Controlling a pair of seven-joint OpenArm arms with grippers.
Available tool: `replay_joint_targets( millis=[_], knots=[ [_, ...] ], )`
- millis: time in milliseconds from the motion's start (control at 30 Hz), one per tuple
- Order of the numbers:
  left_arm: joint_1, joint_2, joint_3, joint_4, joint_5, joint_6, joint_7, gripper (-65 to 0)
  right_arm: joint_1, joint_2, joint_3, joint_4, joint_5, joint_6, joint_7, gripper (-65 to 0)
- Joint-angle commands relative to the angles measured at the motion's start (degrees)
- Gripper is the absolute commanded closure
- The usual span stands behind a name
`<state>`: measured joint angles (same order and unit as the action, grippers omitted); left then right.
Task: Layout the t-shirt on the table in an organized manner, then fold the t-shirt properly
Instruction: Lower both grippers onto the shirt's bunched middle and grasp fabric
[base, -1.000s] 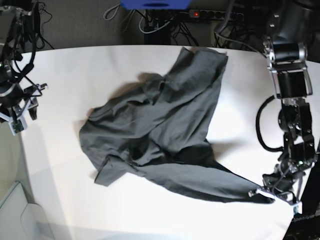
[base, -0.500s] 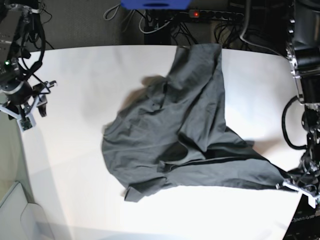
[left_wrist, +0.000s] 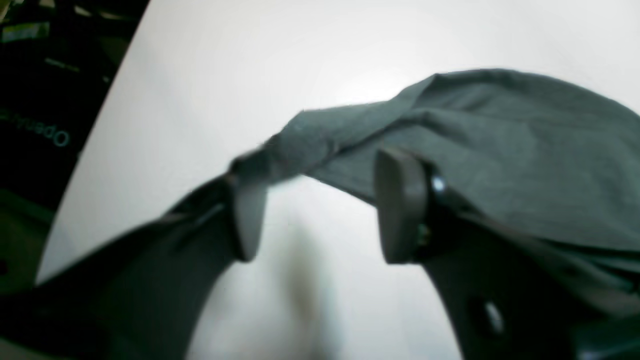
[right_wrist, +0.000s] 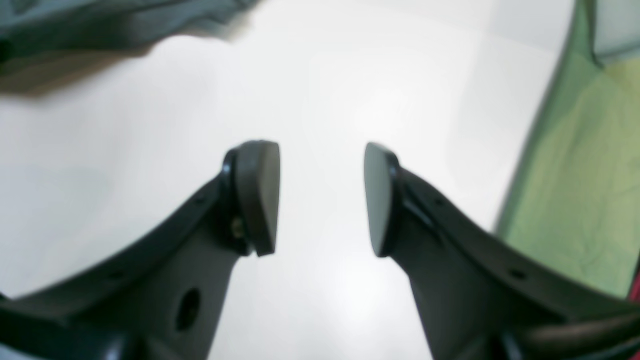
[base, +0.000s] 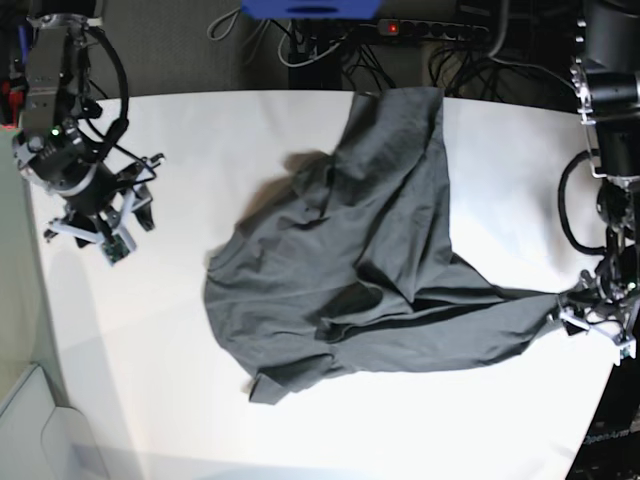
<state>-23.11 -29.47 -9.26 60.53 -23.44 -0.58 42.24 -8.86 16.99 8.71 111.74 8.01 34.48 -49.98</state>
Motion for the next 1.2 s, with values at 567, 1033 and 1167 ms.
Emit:
replay_joint_targets(
  millis=[567,1033,1167],
  knots=[
    [6.89,-0.46,-0.46,21.71,0.36,0.27,-0.88,-48.9,7.59,-8.42,-16.67,-7.61,0.47,-0.06,1.49,-28.3],
    [3.47,16.07,4.47,22.41,11.0,0.45,-1.32,-49.0,14.45,-12.29,-21.76,-20.27,0.47,-0.06,2.02,-26.9],
    [2.5,21.17,5.87,22.41,16.36,0.36,-1.32,-49.0,17.35,-12.38,-21.76,-26.34,0.47,-0.06,2.11,-16.7]
  ],
)
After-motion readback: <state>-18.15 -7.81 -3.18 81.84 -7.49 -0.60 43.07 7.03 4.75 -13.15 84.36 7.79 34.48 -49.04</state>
